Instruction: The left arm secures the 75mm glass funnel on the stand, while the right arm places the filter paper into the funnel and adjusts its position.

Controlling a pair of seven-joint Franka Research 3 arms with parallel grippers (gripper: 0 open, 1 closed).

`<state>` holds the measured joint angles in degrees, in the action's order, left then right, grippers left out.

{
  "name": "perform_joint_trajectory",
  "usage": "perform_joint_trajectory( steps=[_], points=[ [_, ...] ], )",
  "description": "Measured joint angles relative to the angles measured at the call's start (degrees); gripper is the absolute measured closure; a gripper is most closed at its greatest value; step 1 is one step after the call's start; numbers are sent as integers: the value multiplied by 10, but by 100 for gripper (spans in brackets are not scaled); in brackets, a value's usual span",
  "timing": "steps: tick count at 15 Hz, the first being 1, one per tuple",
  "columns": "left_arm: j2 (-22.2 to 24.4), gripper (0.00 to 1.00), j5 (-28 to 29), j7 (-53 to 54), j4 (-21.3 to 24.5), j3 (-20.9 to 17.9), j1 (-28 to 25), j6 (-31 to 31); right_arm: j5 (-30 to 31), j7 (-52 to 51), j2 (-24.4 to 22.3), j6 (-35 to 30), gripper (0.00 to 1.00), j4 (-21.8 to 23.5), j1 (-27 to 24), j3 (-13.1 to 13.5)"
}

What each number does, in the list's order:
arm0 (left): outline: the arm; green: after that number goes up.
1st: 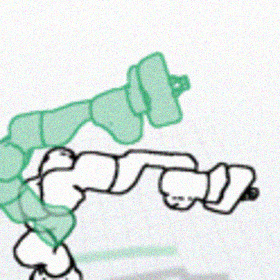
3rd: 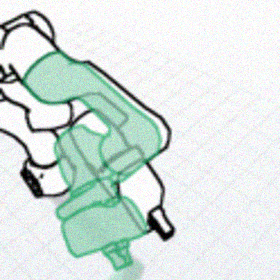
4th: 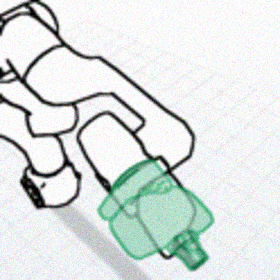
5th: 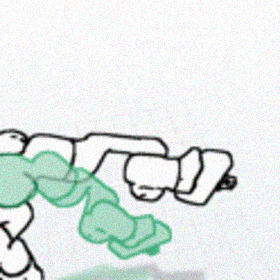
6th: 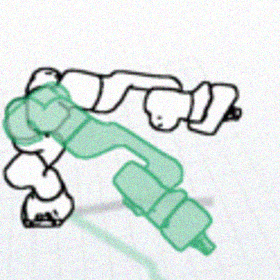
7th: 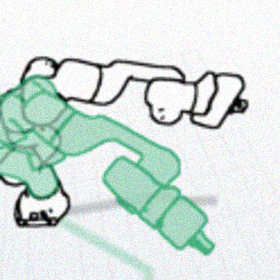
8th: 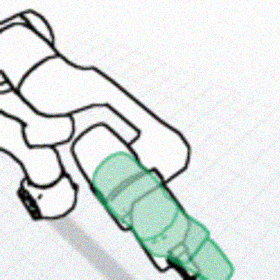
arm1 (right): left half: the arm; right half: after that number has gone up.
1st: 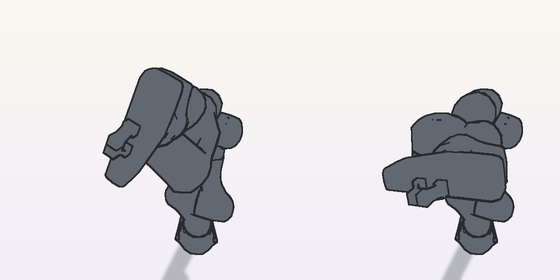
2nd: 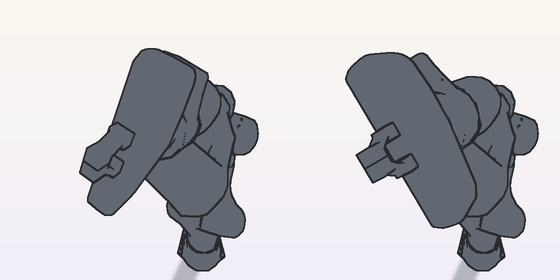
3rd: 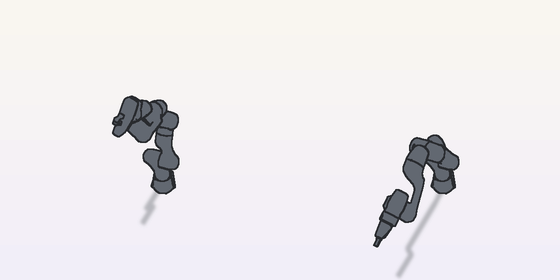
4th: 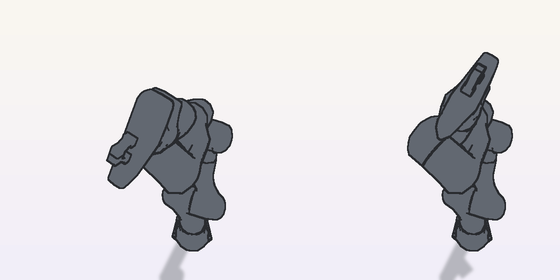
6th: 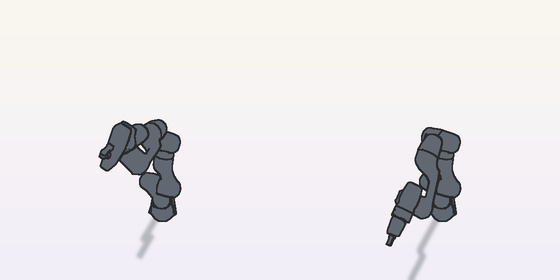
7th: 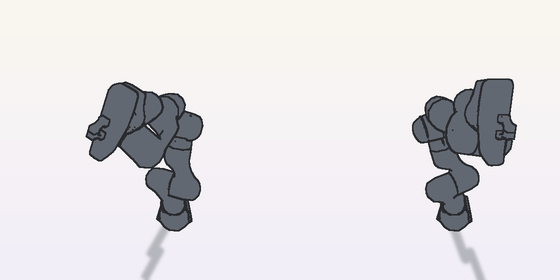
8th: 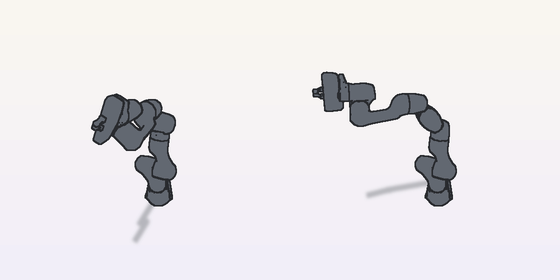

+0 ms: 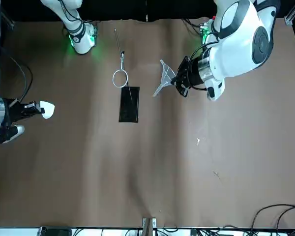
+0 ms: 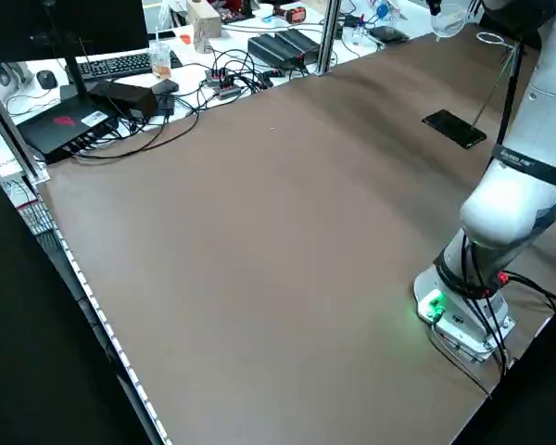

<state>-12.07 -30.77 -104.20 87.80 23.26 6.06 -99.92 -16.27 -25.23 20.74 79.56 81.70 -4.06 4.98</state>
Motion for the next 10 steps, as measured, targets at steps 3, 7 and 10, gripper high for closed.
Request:
perform_joint_trajectory(
  steps=[3,7,10],
  points=[
    [0,97,-4,65,-9,2,0,10,0,0,0,-2,99,0,0,0],
    [1,97,-28,256,-24,2,0,27,0,0,0,-3,99,0,0,0],
    [1,97,-30,372,-27,3,0,28,0,0,0,-3,99,0,0,0]
  ],
)
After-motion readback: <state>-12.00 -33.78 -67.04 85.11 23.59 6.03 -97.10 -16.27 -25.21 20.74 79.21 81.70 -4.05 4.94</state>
